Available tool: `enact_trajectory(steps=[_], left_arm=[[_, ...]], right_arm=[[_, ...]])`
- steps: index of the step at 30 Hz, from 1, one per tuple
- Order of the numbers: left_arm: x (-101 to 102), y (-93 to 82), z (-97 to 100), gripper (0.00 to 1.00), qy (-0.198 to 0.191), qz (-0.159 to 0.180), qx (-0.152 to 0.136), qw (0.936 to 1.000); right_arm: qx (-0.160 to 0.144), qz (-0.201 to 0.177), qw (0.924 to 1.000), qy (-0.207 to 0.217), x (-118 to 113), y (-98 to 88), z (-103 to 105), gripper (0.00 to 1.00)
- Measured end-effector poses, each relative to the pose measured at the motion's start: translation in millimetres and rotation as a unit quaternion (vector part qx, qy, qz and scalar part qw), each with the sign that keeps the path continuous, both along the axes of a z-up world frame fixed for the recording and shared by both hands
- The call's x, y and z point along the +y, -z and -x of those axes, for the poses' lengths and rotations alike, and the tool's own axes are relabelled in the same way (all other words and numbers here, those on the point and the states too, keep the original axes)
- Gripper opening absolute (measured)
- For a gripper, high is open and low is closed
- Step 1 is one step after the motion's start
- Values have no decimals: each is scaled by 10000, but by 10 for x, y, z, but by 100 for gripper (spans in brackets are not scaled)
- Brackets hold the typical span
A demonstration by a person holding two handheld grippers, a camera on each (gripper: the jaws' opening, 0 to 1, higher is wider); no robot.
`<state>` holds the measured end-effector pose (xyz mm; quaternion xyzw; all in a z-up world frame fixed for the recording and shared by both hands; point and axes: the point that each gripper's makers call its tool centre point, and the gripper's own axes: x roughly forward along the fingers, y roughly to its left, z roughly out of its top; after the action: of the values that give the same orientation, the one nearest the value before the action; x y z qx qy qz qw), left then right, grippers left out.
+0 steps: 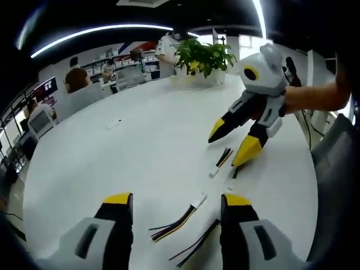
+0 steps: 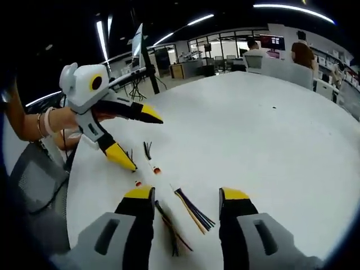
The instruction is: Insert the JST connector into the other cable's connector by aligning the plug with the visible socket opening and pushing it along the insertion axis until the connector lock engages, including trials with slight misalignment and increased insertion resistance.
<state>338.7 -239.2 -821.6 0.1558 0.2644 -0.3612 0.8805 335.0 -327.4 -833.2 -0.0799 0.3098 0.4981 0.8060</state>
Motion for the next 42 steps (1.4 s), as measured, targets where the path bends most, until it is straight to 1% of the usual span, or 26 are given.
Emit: enact_trajectory(steps=[2,3,4,8,10,13,14,15,16,19,23,26,29,33,36,40,42], left_arm=[[-9,8,-5,55,13,25,7,10000],[-11,16,-7,55,27,6,5,10000],[-15,19,-6,54,70,-14,-17,10000],[-38,42,8,48,191,-15,-11,9998],[-36,70,12,47,257,-106,-20,9996],[-53,78,23,43,349,-118,-33,9993],[-68,80,29,42,387,-91,-30,9992],[-75,82,32,41,400,-76,-27,9992],[-87,89,39,40,432,-65,-17,9990],[-119,106,49,39,511,-23,1,9987],[-154,123,68,35,646,13,1,9979],[-184,123,90,28,784,63,-1,9969],[-186,142,99,25,837,52,26,9965],[-193,165,120,23,938,30,67,9956],[-202,174,135,22,1018,21,68,9948],[-207,180,143,20,1068,46,96,9942],[-205,188,154,17,1159,10,82,9932]], right_arm=[[-51,32,10000,-49,10,8,-5,36],[-254,73,9996,-115,16,-10,-32,32],[-334,67,9993,-169,29,-22,-36,29],[-238,-48,9994,-228,51,-18,-38,28],[-240,-73,9993,-293,62,-11,-41,26],[-318,-48,9982,-513,81,3,-18,24],[-354,-27,9972,-650,86,30,-4,23],[-351,-31,9973,-648,86,40,-5,21],[-417,-74,9964,-737,102,35,-7,19],[-482,-147,9950,-863,122,18,-8,15],[-649,-188,9916,-1103,167,11,2,14],[-650,-197,9895,-1274,182,26,46,14],[-734,-62,9860,-1497,169,75,94,13],[-725,-34,9858,-1513,159,95,94,6],[-681,-85,9858,-1534,163,88,106,8],[-688,-51,9842,-1632,162,102,133,7],[-701,-22,9833,-1680,163,114,146,7]])
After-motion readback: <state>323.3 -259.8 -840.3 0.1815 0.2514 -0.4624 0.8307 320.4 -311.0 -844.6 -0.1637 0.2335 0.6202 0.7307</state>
